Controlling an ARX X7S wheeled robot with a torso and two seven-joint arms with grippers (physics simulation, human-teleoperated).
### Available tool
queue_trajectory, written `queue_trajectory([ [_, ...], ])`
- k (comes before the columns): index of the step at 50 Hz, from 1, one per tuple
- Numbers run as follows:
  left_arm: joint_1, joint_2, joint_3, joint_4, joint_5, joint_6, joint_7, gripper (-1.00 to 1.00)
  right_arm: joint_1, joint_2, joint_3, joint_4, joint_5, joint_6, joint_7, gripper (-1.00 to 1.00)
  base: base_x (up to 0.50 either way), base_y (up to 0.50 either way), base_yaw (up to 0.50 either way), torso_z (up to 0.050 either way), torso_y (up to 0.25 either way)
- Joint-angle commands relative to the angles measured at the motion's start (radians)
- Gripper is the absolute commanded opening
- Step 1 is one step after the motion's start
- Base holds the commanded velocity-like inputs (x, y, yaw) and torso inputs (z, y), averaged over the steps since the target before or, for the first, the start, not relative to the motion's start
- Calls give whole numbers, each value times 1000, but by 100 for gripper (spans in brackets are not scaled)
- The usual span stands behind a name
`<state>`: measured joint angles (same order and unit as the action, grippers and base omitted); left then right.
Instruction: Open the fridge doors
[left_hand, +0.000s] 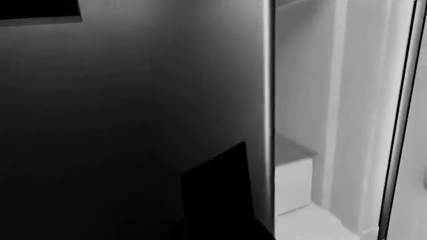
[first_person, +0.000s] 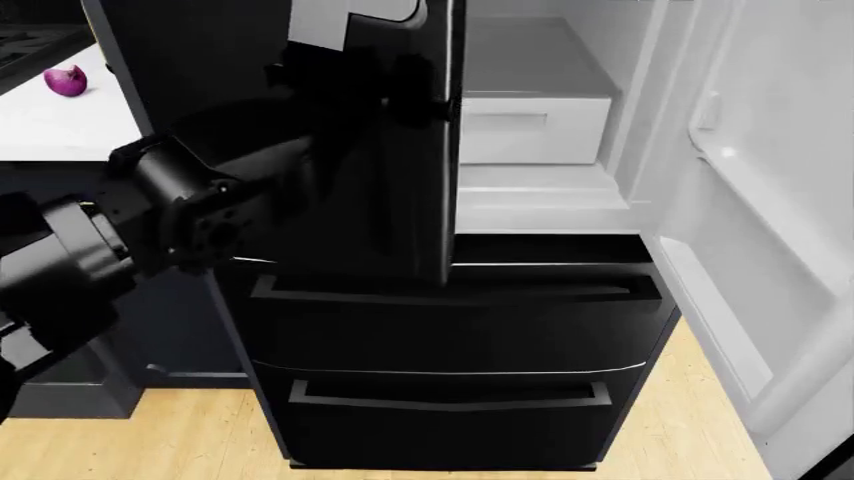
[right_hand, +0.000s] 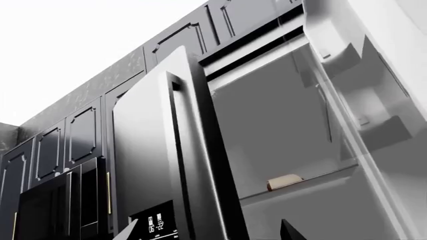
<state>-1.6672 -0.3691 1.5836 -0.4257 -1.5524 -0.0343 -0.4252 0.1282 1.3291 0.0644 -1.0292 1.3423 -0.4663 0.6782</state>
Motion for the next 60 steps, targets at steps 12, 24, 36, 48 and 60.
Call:
queue_trajectory([
  [12,-106,-170,-47,404,131,-18,-152,-100,-9,8,-13,-4,-11,-12,1,100,0,-2,-3,1,4],
  [24,-144,-294,-44,607,164,-51,-252,-100,-9,16,-22,-6,-19,-22,8,100,0,-2,-3,2,5],
  [36,-114,-391,-46,763,396,60,-289,-100,5,18,-34,-1,-19,-25,7,100,-2,-3,-3,1,6],
  [48,-107,-466,-49,890,580,118,-314,-100,48,10,-64,4,-13,-9,6,100,-4,-3,-4,3,9],
  [60,-221,-559,-69,1026,597,7,-354,-100,34,10,-59,1,-21,-12,7,100,-5,-3,-3,3,10],
])
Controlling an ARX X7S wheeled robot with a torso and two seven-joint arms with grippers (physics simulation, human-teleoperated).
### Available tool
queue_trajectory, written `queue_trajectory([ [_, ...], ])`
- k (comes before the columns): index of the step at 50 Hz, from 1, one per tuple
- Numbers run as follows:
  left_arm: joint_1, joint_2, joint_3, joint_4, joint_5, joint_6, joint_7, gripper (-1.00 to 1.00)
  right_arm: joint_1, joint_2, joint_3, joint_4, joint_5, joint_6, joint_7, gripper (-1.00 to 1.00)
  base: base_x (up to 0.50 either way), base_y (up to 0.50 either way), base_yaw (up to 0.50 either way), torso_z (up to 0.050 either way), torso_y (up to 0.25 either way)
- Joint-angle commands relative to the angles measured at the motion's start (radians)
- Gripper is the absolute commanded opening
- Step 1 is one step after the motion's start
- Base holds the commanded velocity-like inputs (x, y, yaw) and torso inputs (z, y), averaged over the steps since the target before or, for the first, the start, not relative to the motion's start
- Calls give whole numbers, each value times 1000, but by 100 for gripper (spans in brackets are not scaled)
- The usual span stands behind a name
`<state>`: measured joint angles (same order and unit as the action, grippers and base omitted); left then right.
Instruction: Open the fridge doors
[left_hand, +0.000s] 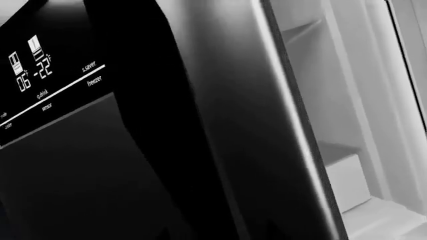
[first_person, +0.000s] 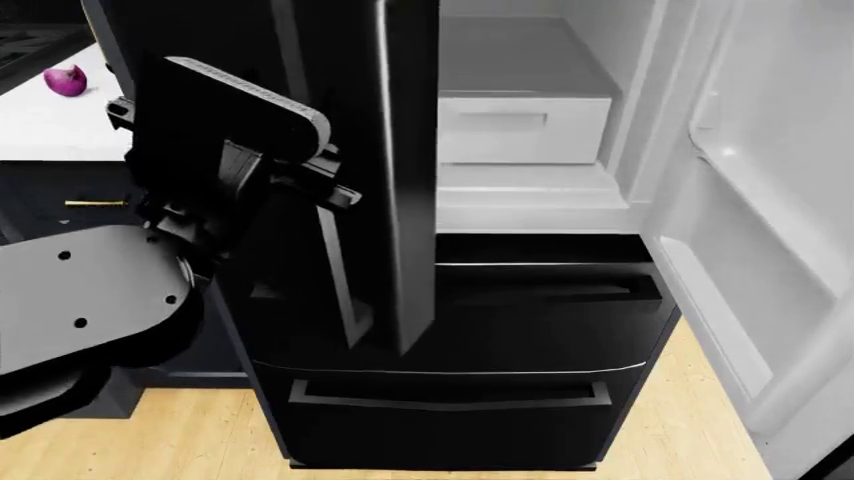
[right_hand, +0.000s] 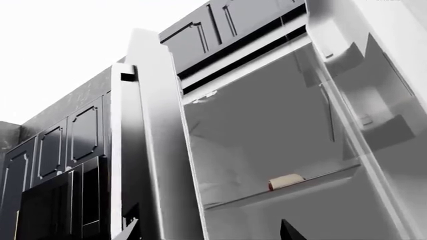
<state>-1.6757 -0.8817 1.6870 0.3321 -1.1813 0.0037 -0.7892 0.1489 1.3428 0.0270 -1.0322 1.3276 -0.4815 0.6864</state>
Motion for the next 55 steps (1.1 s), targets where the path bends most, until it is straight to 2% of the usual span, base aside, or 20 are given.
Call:
queue_trajectory([
  [1,-224,-54,-175,280,225,-41,10,-100,15,-4,-23,4,-7,3,-2,100,0,-4,0,0,11],
  [18,-232,-60,-178,301,280,-45,42,-100,6,1,-25,0,-16,-4,1,100,-4,-3,-3,3,11],
  [19,-232,-60,-178,302,281,-45,42,100,5,1,-25,0,-16,-4,2,100,-13,0,0,10,11],
  [37,-231,-72,-191,305,275,-60,26,100,6,8,-32,0,-19,-13,2,100,-1,-1,-1,1,2],
  [48,-421,-125,-225,348,306,-288,7,100,12,13,-35,1,-17,-17,5,100,0,0,0,0,0],
  [51,-436,-105,-229,321,342,-289,32,100,12,16,-35,0,-16,-19,4,100,0,0,0,0,0],
  [55,-395,-28,-227,209,404,-167,135,100,27,13,-46,2,-13,-14,0,100,0,0,0,0,0],
])
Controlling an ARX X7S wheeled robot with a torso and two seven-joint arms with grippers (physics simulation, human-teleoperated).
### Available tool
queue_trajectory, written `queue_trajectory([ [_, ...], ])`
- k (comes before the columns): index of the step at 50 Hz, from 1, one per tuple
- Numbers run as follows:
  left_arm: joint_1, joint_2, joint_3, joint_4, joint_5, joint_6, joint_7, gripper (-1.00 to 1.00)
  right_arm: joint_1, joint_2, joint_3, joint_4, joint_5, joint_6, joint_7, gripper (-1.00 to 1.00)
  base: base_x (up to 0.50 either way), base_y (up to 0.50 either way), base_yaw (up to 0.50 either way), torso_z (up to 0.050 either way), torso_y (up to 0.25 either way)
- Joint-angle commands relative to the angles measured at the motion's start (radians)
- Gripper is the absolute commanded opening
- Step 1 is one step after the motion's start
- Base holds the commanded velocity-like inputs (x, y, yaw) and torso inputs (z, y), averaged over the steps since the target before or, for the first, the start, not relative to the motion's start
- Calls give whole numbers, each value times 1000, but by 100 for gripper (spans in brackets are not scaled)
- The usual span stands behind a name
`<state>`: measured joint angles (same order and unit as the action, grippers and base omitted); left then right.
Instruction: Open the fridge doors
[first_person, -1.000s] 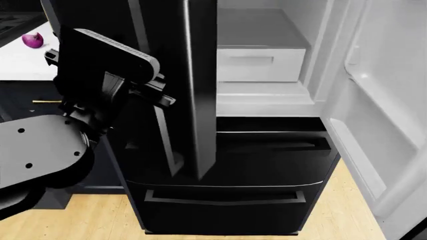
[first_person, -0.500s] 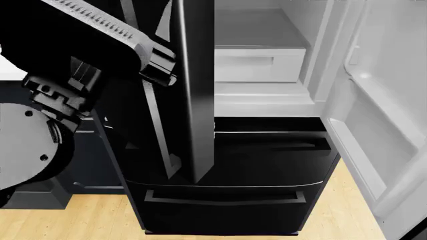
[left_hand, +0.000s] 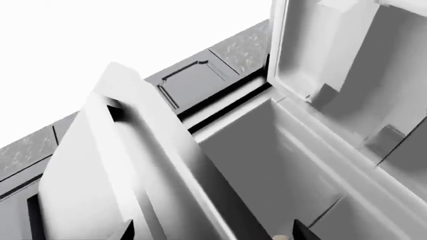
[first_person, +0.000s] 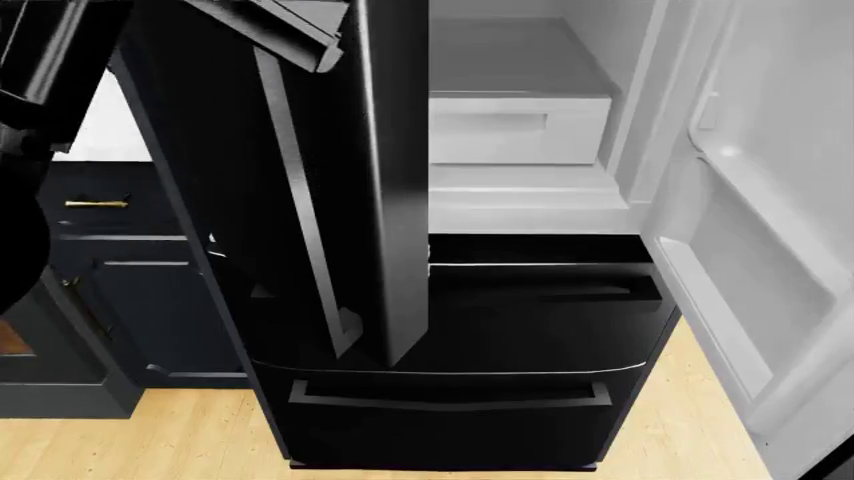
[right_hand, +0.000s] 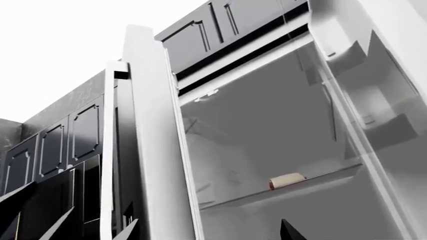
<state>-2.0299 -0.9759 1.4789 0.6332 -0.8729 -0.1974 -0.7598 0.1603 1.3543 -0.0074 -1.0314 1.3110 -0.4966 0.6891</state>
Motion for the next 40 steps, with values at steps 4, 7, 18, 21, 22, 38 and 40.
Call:
queue_trajectory([
  [4,20,159,-14,-235,110,182,248,100,19,1,-15,4,6,0,-7,100,0,0,0,0,0],
  [7,56,207,-21,-312,69,269,349,100,19,-1,-16,4,5,0,-10,100,0,0,0,0,0],
  [18,169,378,-34,-548,-196,426,730,100,-28,3,10,2,-8,-27,-20,100,0,0,0,0,0],
  [21,188,422,-39,-614,-284,418,809,100,-27,-1,8,3,-8,-30,-28,100,0,0,0,0,0],
  [22,194,441,-39,-644,-301,416,836,100,-28,-1,7,3,-9,-31,-30,100,0,0,0,0,0],
  [38,244,627,-72,-929,-597,292,1117,100,-114,24,36,-11,-41,-99,-52,100,0,0,0,0,0],
  [40,248,648,-72,-974,-631,261,1127,100,-117,29,32,-11,-45,-107,-52,100,0,0,0,0,0],
])
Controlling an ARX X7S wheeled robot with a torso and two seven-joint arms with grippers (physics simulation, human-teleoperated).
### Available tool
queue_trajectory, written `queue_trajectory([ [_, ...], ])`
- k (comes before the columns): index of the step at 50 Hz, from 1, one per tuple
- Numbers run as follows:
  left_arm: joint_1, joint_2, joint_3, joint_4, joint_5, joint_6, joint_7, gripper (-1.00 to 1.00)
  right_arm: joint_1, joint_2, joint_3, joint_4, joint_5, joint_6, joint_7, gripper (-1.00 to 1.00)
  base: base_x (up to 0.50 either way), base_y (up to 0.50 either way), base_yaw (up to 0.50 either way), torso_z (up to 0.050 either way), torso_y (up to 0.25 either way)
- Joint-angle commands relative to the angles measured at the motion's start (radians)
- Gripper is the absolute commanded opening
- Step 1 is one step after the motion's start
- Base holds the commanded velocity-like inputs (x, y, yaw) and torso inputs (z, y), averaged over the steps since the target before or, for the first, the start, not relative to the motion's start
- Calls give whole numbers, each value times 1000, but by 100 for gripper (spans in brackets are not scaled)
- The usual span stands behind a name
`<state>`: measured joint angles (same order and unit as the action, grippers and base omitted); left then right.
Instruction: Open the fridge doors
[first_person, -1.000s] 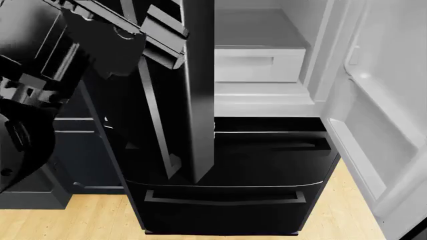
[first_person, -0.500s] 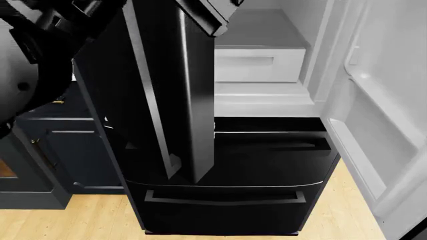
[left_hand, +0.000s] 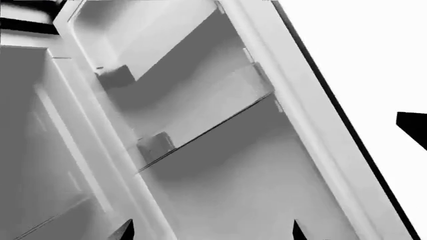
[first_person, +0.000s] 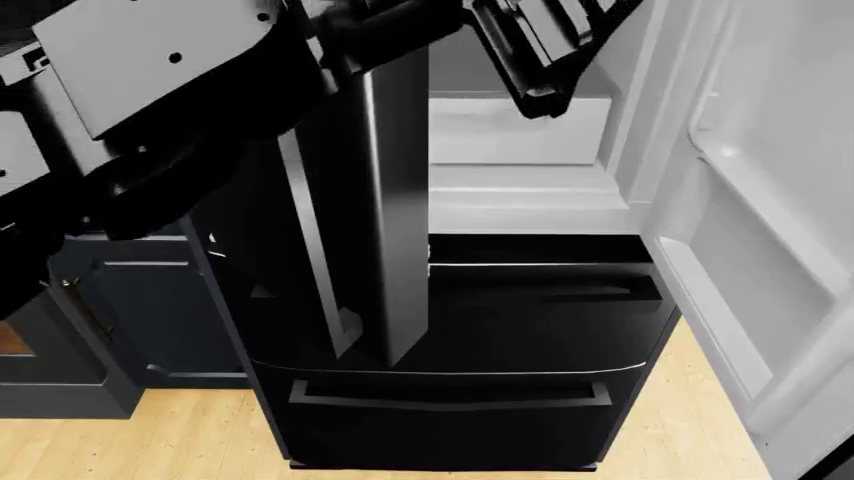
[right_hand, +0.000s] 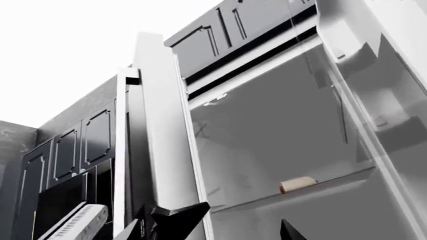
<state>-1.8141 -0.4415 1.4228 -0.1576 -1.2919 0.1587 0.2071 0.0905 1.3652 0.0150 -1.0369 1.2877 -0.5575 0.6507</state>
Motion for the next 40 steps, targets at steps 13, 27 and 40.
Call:
queue_trajectory([
  [13,46,186,-50,-329,-356,-189,109,100,-42,39,-17,0,-29,-77,-10,100,0,0,0,0,0],
  [27,64,264,-62,-474,-484,-314,91,100,-72,50,-5,3,-40,-109,-12,100,0,0,0,0,0],
  [40,113,300,-121,-573,-626,-367,5,100,-80,43,10,21,-19,-127,-5,100,0,0,0,0,0],
])
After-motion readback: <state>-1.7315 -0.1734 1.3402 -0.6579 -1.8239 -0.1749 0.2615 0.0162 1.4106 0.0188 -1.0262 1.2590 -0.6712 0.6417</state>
